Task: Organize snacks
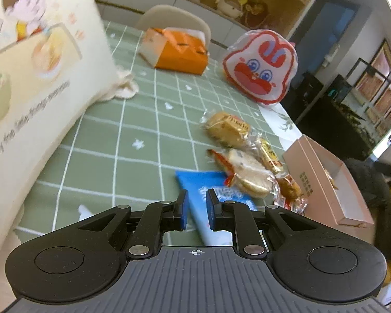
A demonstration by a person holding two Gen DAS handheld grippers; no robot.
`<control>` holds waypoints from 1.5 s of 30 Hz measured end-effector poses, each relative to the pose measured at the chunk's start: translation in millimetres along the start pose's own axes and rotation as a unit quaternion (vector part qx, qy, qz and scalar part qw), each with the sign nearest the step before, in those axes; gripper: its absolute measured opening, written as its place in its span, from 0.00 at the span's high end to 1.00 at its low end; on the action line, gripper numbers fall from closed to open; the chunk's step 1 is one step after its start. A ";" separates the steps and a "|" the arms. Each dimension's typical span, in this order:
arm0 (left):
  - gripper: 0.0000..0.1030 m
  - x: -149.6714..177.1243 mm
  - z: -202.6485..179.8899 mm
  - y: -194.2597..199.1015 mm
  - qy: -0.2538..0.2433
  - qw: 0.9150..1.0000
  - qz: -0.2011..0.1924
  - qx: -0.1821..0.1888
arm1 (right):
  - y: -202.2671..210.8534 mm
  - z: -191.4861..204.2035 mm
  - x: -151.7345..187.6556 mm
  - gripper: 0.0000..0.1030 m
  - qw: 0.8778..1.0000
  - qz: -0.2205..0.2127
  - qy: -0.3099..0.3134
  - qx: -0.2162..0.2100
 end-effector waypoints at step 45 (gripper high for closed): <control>0.83 11.0 15.9 21.2 0.022 0.997 0.055 0.040 | -42.6 94.0 93.8 0.53 0.981 0.131 0.023 -0.139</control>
Point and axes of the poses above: each gripper's, at about its wrist camera, not at the fingertips, and y roughly against the way its jaws point, z to its left, x to its underside, the point moved 1 cm from there along -y, roughly the way its jaws point, and after that the axes turned 5 degrees about z, right-handed, at the moved point
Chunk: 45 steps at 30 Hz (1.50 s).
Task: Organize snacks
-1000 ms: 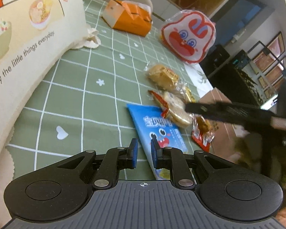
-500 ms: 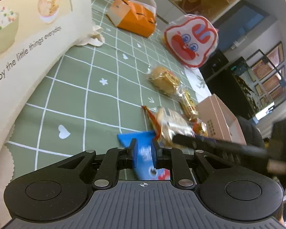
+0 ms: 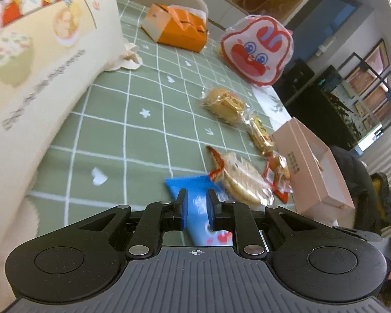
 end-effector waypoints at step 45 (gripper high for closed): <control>0.82 -10.1 -28.4 12.9 -0.043 0.995 -0.082 0.042 | -0.7 0.4 49.8 0.22 0.994 -0.098 0.011 -0.054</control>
Point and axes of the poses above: each gripper's, at about its wrist camera, not at the fingertips, and y roughly against the way its jaws point, z to its left, x to its underside, the point moved 1 cm from there along -y, roughly the way its jaws point, and after that the axes turned 5 degrees about z, right-handed, at the moved point
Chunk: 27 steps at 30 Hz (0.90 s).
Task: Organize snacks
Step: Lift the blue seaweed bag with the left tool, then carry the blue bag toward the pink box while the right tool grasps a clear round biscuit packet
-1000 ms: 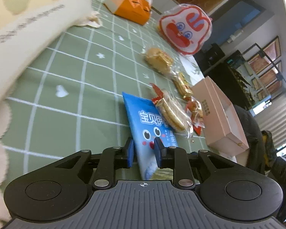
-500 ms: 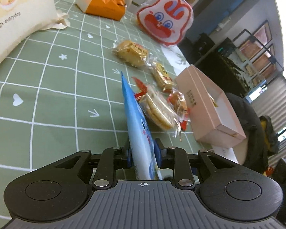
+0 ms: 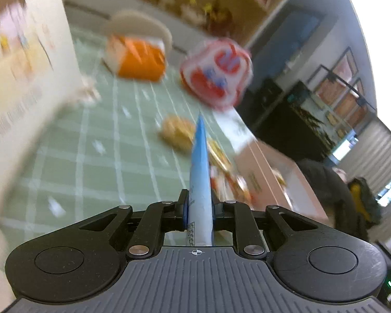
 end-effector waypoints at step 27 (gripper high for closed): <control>0.82 7.0 27.4 -10.7 -0.005 0.998 0.012 -0.057 | -32.5 11.1 -41.6 0.26 0.998 0.032 0.015 -0.052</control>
Point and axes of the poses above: each gripper's, at about its wrist camera, not at the fingertips, and y roughly against the way its jaws point, z to its left, x to its underside, the point moved 1 cm from there along -y, roughly the way its jaws point, and after that the axes turned 5 degrees about z, right-handed, at the moved point
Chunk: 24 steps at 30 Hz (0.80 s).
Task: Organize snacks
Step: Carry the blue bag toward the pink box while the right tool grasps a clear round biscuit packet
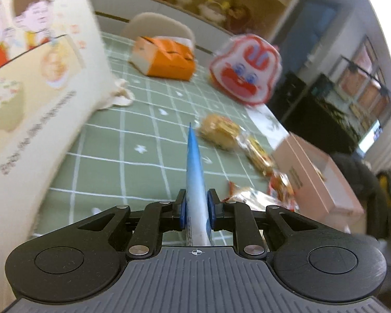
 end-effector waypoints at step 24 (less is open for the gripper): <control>0.80 -1.9 9.9 -6.9 0.025 0.999 0.023 0.018 | -39.9 11.9 -27.7 0.23 0.986 0.027 0.064 0.148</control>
Point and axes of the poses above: each gripper's, at about its wrist camera, not at the fingertips, and y roughly against the way its jaws point, z to its left, x to its underside, the point moved 1 cm from there along -y, roughly the way its jaws point, and after that the axes turned 5 degrees about z, right-handed, at the moved point
